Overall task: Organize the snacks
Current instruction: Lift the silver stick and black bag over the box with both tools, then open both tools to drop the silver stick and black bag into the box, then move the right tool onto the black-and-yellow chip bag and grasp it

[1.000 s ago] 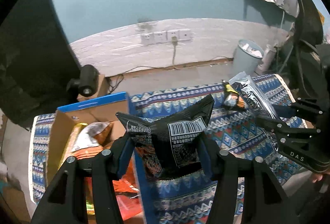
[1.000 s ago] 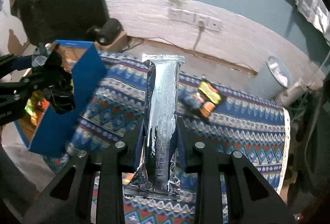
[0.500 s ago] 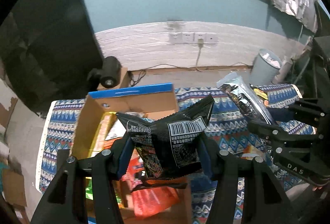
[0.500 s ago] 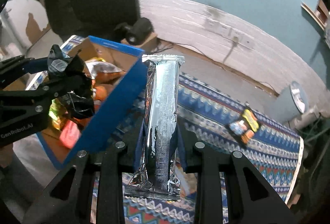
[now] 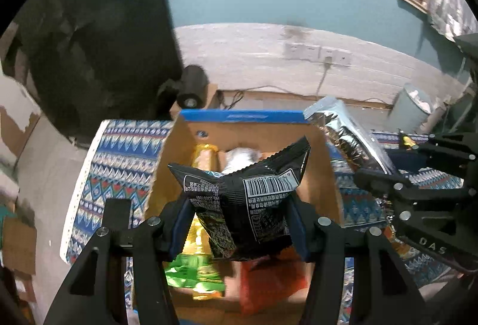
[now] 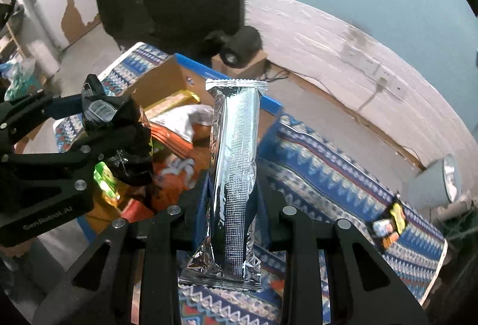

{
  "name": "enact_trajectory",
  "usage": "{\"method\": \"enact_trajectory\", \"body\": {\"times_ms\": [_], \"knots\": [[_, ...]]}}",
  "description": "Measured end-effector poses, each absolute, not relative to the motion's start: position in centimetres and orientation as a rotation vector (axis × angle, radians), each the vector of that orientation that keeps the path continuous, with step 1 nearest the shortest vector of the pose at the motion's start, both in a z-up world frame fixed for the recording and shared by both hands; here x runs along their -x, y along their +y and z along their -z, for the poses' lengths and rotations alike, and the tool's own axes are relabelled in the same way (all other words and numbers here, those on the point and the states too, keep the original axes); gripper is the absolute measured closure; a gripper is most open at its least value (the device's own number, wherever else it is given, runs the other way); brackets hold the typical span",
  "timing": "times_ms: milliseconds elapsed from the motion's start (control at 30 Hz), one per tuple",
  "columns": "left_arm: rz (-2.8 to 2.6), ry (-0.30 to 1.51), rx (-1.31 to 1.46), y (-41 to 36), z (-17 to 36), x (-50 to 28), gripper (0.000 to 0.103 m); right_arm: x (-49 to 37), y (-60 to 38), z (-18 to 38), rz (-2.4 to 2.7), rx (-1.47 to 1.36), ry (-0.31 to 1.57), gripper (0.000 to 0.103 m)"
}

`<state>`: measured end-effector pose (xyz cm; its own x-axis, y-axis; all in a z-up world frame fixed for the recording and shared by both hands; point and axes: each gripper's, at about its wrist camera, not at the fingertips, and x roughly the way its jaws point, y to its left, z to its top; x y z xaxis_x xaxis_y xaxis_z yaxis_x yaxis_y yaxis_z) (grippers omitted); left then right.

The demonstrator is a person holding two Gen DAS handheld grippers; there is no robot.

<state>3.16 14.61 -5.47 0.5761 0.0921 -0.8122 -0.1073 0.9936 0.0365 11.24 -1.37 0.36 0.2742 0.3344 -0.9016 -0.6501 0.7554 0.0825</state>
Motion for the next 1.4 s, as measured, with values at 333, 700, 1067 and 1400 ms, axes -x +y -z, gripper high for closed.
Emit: {"method": "enact_trajectory", "body": {"times_ms": [333, 700, 1067, 1400], "knots": [[-0.198, 0.994, 0.047, 18.4, 6.9, -3.5, 0.045, -13.0, 3.6, 2.6, -0.753, 0.356, 1.176, 0.075], [-0.228, 1.055, 0.116, 19.5, 8.5, -4.4, 0.034, -14.6, 4.3, 4.3, -0.775, 0.328, 1.224, 0.074], [-0.185, 1.057, 0.061, 16.9, 8.3, -5.0, 0.030, -15.0, 1.3, 4.0, -0.740, 0.310, 1.238, 0.061], [-0.120, 1.053, 0.066, 13.3, 7.6, -6.0, 0.027, -16.9, -4.8, 3.8, -0.617, 0.244, 1.251, 0.041]]}}
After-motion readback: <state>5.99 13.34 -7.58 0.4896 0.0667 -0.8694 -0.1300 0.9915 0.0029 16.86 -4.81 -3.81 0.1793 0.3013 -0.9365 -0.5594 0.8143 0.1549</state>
